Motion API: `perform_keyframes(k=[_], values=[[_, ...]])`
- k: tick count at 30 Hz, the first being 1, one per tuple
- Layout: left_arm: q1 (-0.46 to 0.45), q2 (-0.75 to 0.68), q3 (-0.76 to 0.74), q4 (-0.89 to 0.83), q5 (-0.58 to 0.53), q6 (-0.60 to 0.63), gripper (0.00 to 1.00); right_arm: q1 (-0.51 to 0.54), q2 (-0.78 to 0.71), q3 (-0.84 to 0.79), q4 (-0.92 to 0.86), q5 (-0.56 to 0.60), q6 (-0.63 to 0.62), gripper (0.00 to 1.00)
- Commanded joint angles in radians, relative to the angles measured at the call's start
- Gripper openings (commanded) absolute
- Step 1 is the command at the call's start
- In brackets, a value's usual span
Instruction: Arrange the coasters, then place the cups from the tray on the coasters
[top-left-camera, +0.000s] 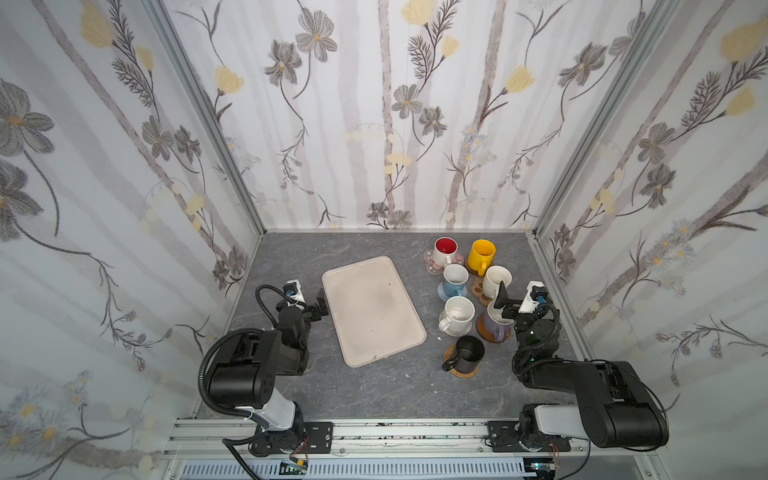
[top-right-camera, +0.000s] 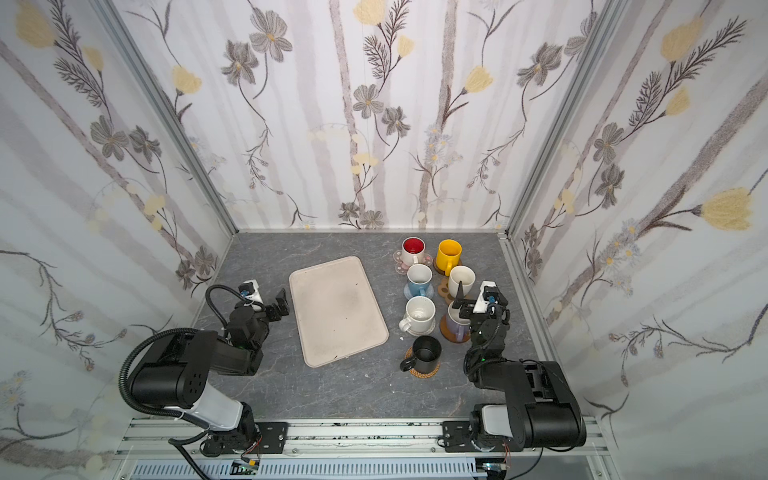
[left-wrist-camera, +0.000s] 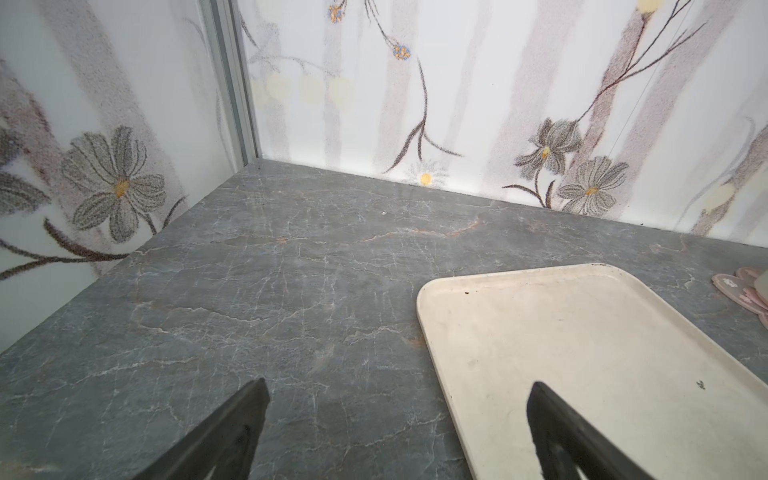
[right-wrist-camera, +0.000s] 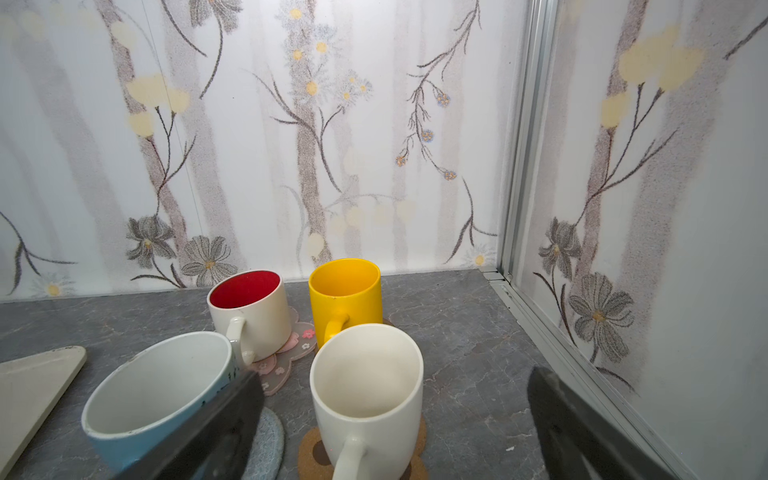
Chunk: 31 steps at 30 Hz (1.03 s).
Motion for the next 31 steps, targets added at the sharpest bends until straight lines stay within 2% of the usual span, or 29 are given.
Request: perform_keyframes(k=[1, 7, 31], values=[[0.0, 0.001, -0.002, 0.066, 0.006, 0.01, 1.0, -0.001, 0.005, 0.022, -0.038, -0.024, -0.023, 1.0], [-0.015, 0.003, -0.006, 0.072, -0.04, 0.015, 1.0, -0.005, 0.006, 0.046, -0.083, 0.008, -0.005, 1.0], [-0.015, 0.003, -0.004, 0.073, -0.039, 0.014, 1.0, -0.011, 0.006, 0.049, -0.089, 0.018, 0.009, 1.0]])
